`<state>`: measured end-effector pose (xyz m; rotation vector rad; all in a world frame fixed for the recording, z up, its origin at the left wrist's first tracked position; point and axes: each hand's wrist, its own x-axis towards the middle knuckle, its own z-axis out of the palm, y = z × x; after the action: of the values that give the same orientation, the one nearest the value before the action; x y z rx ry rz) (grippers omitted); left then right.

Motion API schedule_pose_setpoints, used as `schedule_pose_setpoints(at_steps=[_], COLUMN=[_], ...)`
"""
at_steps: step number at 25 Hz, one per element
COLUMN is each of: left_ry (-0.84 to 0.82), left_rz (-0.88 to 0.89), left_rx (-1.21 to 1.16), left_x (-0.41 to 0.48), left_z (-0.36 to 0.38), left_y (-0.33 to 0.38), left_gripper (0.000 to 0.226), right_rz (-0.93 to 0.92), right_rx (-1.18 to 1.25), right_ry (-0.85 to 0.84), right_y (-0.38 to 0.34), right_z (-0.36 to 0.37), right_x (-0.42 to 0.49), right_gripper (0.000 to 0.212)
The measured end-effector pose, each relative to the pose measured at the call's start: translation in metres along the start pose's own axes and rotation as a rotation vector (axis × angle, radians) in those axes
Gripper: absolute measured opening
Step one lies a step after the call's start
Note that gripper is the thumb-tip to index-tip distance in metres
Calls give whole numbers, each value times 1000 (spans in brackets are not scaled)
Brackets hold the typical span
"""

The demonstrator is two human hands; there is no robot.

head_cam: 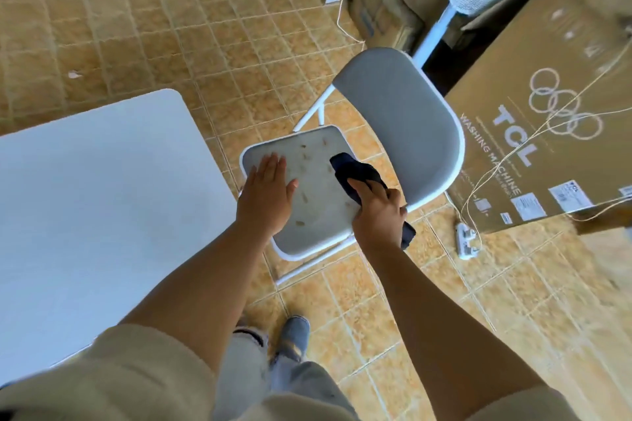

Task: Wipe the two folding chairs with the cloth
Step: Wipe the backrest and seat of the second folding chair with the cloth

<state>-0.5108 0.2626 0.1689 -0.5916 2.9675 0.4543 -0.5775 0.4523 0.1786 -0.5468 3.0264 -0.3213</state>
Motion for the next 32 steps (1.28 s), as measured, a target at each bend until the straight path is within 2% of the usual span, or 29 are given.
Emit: schedule_pose_setpoints(at_steps=[4,10,16,18,23,27,29,32], left_ry=[-29,-33,20,12,2,-5,-14,-42], left_rz=[67,164,265,280,281,267,278,317], left_rx=[-17,-93,-104,-110,-190,-246,-274,-287], left_x=[40,134,252,287,354,392,397,404], left_z=[8,15,19,30,60,78,81,84], left_y=[21,40,37,36,43,57,61,60], left_gripper=[58,59,59,59,60,60,59,58], right_rz=[116,234,145,73,-151,-349,-359,-222], right_rx=[77,69,-140,-244,-575,-633,-610,-485], right_ry=[42,230,493,473,269,269,278,404], right_y=[21,24,16,20,31,48,58,68], right_z=[-5,-27,-33,-21,41,76,71,45], right_x=[27,121,241,277,323,315,296,290], right_gripper=[69,73,86,80,60,49,46,52])
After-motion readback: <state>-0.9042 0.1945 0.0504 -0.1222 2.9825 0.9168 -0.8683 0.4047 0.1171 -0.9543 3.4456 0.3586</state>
